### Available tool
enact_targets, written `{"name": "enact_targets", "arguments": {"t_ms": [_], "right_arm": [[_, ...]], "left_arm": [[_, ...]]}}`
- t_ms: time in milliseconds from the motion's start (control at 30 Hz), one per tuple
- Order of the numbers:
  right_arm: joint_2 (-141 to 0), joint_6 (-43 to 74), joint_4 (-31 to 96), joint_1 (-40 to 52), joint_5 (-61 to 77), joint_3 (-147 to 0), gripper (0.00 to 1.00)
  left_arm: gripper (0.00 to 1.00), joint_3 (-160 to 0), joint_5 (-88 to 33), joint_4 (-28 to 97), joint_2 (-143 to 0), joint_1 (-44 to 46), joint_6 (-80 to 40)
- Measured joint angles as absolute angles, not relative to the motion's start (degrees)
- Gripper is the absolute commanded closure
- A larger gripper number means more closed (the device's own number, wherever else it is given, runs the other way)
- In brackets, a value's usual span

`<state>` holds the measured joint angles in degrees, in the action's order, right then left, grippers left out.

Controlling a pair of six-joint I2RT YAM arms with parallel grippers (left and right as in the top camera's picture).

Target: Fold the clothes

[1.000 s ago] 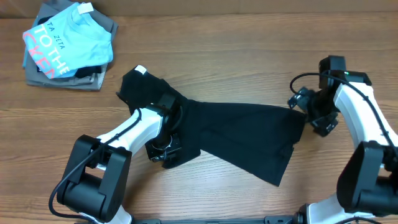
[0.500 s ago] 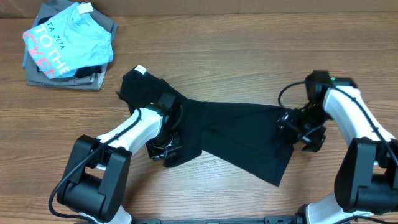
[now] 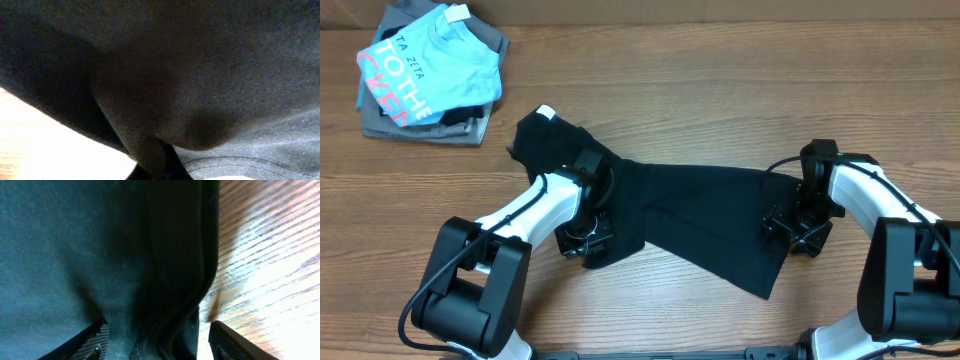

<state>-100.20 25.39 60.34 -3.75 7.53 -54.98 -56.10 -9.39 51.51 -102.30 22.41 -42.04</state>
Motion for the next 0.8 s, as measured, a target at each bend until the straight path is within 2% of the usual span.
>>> {"name": "enact_targets", "arguments": {"t_ms": [67, 333, 500, 800], "right_arm": [[-100.2, 25.3, 60.9, -3.7, 7.6, -55.0, 0.42], [-99.5, 25.2, 63.0, -3.7, 7.5, -55.0, 0.46], [-98.2, 25.0, 63.1, -3.8, 7.5, -55.0, 0.58], [-98.1, 24.8, 63.0, -3.7, 7.5, -55.0, 0.55]], "left_arm": [[0.95, -56.1, -9.4, 51.5, -102.3, 22.4, -42.0], [0.95, -56.1, -9.4, 51.5, -102.3, 22.4, -42.0], [0.95, -56.1, -9.4, 51.5, -102.3, 22.4, -42.0], [0.96, -56.1, -9.4, 51.5, -102.3, 22.4, -42.0]]}}
